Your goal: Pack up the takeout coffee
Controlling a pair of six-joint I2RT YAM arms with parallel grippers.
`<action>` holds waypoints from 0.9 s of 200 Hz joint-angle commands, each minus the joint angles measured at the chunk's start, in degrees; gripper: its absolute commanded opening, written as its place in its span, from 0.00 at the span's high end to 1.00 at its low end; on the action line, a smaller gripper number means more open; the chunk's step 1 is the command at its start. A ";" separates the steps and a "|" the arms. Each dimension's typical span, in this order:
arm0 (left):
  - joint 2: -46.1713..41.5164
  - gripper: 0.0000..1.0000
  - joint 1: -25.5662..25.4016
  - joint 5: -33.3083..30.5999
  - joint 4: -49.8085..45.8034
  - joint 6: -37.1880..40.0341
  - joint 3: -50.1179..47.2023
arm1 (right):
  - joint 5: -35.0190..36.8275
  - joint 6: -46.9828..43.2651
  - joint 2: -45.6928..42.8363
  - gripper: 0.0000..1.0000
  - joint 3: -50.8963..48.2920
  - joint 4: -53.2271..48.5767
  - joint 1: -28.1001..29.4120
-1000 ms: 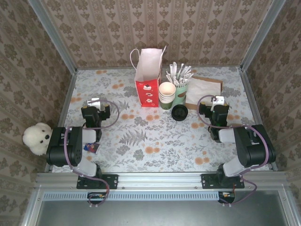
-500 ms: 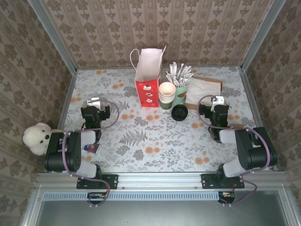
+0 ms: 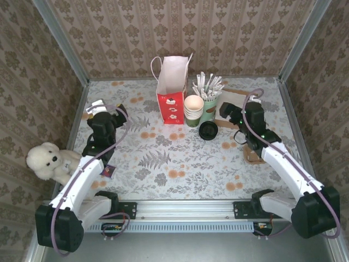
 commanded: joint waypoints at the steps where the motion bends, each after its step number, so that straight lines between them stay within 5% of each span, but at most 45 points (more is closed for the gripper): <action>1: 2.39 0.00 -2.44 6.44 -13.77 -14.88 2.40 | -1.24 15.91 5.02 0.03 8.56 -17.68 5.71; 52: 8.75 0.00 -7.62 23.33 -6.03 -12.01 3.47 | 5.33 23.18 22.25 0.24 26.81 -30.11 12.64; 96: 13.84 0.00 -9.08 27.18 -3.04 -7.60 3.69 | 9.85 21.96 29.04 0.45 34.89 -31.66 12.99; 180: 18.27 0.00 -9.05 35.46 1.48 -4.44 4.11 | 6.43 17.91 36.61 0.59 43.74 -33.41 13.36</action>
